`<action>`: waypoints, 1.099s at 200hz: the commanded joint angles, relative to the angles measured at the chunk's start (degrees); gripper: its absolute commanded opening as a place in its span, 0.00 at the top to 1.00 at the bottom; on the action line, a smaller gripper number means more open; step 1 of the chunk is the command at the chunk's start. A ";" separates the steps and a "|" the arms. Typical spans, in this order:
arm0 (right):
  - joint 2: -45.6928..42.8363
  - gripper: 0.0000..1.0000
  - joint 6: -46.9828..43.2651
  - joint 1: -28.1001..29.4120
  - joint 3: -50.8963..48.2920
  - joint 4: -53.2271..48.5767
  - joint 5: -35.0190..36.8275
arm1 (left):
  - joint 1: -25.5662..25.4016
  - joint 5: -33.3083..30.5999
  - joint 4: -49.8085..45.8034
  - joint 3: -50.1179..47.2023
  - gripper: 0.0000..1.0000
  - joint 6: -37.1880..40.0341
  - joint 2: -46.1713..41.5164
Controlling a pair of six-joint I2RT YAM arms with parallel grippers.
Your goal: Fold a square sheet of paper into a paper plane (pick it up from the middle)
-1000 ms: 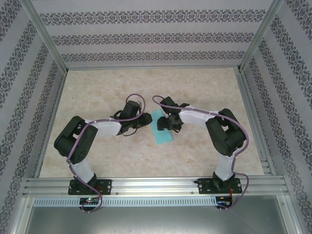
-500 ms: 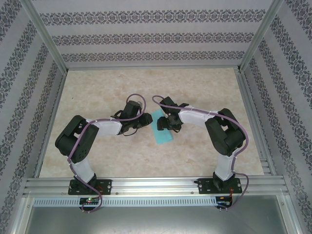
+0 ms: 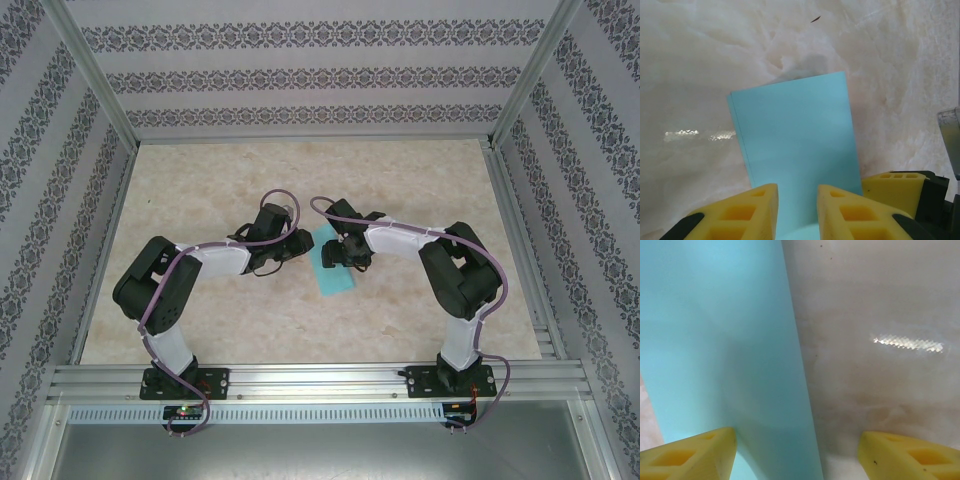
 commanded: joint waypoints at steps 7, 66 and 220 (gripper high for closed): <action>8.14 0.30 -0.76 0.83 -3.26 2.26 -1.48 | 0.33 1.45 -1.55 2.35 0.74 0.43 0.07; 8.95 0.30 -1.51 0.85 -3.33 2.21 -1.58 | 0.29 3.39 -2.01 3.73 0.78 0.60 2.33; 10.10 0.30 -1.08 0.91 -2.95 2.26 -1.95 | -0.35 5.52 -6.20 7.19 0.84 1.74 7.68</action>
